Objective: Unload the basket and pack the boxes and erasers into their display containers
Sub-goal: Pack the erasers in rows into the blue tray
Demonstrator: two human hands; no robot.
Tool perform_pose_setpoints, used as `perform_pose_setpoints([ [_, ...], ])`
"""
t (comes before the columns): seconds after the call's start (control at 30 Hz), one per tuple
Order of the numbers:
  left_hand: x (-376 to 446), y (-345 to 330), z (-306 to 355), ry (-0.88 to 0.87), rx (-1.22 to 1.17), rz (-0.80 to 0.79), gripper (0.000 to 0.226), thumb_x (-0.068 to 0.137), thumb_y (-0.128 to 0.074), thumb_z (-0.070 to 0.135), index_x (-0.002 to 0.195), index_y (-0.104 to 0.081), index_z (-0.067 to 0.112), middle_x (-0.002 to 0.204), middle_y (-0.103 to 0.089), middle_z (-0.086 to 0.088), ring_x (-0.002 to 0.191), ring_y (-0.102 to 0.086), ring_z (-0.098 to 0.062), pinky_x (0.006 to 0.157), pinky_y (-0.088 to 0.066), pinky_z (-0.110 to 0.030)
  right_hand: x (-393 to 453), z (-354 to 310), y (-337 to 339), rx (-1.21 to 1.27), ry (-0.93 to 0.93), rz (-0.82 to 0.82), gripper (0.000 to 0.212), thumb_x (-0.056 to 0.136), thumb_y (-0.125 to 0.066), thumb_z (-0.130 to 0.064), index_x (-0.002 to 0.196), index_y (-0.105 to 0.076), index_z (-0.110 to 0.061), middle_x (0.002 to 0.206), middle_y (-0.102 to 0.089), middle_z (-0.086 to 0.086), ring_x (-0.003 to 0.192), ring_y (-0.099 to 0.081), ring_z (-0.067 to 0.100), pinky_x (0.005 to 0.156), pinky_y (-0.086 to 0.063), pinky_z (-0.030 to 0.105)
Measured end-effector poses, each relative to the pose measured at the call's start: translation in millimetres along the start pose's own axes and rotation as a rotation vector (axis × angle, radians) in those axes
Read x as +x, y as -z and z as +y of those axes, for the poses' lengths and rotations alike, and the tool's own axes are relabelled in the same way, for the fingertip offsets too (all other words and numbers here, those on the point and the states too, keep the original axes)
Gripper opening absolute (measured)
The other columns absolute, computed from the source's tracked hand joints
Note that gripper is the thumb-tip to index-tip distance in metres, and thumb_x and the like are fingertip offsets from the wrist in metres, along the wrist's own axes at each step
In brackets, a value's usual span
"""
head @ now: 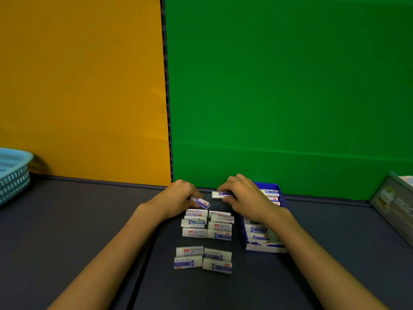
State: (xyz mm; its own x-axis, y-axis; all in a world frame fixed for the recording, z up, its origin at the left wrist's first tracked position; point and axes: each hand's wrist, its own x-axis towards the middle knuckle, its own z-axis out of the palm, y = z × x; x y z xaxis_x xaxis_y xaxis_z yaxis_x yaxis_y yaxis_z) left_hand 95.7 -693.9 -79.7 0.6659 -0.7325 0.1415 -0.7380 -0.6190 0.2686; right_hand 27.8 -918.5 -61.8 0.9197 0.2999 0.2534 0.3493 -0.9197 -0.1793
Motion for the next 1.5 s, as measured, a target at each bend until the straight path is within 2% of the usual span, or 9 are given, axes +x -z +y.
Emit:
perform_pose_setpoints([
  [0.13, 6, 0, 2, 0.037, 0.122, -0.012, 0.027, 0.094, -0.065, 0.033, 0.119, -0.069, 0.023, 0.113, -0.063, 0.001, 0.105, -0.056, -0.017, 0.089, -0.049, -0.038, -3, 6, 7, 0.062, -0.001, 0.047, 0.030, 0.095, -0.064, -0.025, 0.125, -0.064, -0.021, 0.109, -0.059, -0.006, 0.100, -0.041, 0.010, 0.088, -0.036, 0.029],
  [0.27, 8, -4, 9, 0.061, 0.179, 0.035, 0.028, 0.100, -0.054, 0.035, 0.119, -0.061, 0.016, 0.112, -0.061, -0.002, 0.105, -0.056, -0.020, 0.088, -0.048, -0.038, -13, 21, 22, 0.067, -0.030, 0.085, 0.025, 0.095, -0.065, -0.026, 0.120, -0.064, -0.021, 0.106, -0.059, -0.006, 0.100, -0.044, 0.011, 0.088, -0.037, 0.028],
  [0.4, 15, 0, 25, 0.025, 0.081, 0.138, 0.022, 0.102, -0.050, 0.034, 0.115, -0.056, 0.018, 0.108, -0.063, -0.001, 0.097, -0.056, -0.017, 0.086, -0.048, -0.037, -29, 47, 33, 0.048, -0.078, 0.092, 0.023, 0.093, -0.067, -0.031, 0.115, -0.065, -0.024, 0.099, -0.057, -0.009, 0.095, -0.044, 0.008, 0.083, -0.035, 0.026],
  [0.57, 31, 5, 64, -0.046, 0.045, 0.213, 0.022, 0.103, -0.047, 0.035, 0.118, -0.054, 0.020, 0.110, -0.061, 0.001, 0.097, -0.053, -0.014, 0.084, -0.047, -0.034, -47, 71, 42, 0.009, -0.150, 0.064, 0.027, 0.092, -0.068, -0.027, 0.118, -0.067, -0.022, 0.101, -0.055, -0.008, 0.098, -0.045, 0.009, 0.087, -0.039, 0.028],
  [0.8, 58, -13, 108, -0.111, 0.203, 0.311, 0.028, 0.103, -0.045, 0.041, 0.120, -0.054, 0.020, 0.113, -0.056, 0.003, 0.104, -0.050, -0.016, 0.086, -0.037, -0.033, -63, 88, 39, -0.041, -0.197, 0.044, 0.031, 0.092, -0.067, -0.026, 0.123, -0.067, -0.020, 0.109, -0.059, -0.004, 0.103, -0.045, 0.012, 0.088, -0.039, 0.031],
  [0.97, 70, -30, 118, -0.049, 0.355, 0.261, 0.024, 0.103, -0.049, 0.030, 0.122, -0.055, 0.016, 0.116, -0.054, -0.003, 0.109, -0.048, -0.023, 0.088, -0.035, -0.038, -64, 87, 33, -0.005, -0.165, 0.055, 0.032, 0.091, -0.068, -0.019, 0.123, -0.067, -0.015, 0.102, -0.051, -0.006, 0.099, -0.040, 0.010, 0.083, -0.030, 0.024],
  [1.13, 73, -37, 123, 0.005, 0.465, 0.188, 0.027, 0.098, -0.055, 0.018, 0.124, -0.055, 0.014, 0.119, -0.055, -0.005, 0.114, -0.048, -0.025, 0.092, -0.038, -0.040, -66, 90, 29, 0.011, -0.169, 0.062, 0.032, 0.092, -0.068, -0.018, 0.123, -0.066, -0.014, 0.105, -0.055, -0.003, 0.100, -0.043, 0.012, 0.082, -0.031, 0.023],
  [1.33, 78, -36, 129, 0.025, 0.497, 0.177, 0.025, 0.099, -0.055, 0.024, 0.122, -0.057, 0.015, 0.117, -0.057, -0.005, 0.116, -0.048, -0.025, 0.093, -0.038, -0.041, -67, 91, 29, 0.005, -0.180, 0.077, 0.032, 0.091, -0.069, -0.020, 0.122, -0.067, -0.016, 0.108, -0.058, -0.004, 0.103, -0.048, 0.013, 0.085, -0.036, 0.025],
  [1.5, 81, -35, 130, 0.025, 0.430, 0.172, 0.027, 0.100, -0.053, 0.027, 0.125, -0.057, 0.016, 0.117, -0.060, -0.004, 0.115, -0.051, -0.024, 0.094, -0.040, -0.040, -68, 91, 29, 0.002, -0.184, 0.087, 0.029, 0.091, -0.069, -0.020, 0.120, -0.068, -0.018, 0.109, -0.060, -0.002, 0.103, -0.050, 0.014, 0.087, -0.041, 0.028],
])
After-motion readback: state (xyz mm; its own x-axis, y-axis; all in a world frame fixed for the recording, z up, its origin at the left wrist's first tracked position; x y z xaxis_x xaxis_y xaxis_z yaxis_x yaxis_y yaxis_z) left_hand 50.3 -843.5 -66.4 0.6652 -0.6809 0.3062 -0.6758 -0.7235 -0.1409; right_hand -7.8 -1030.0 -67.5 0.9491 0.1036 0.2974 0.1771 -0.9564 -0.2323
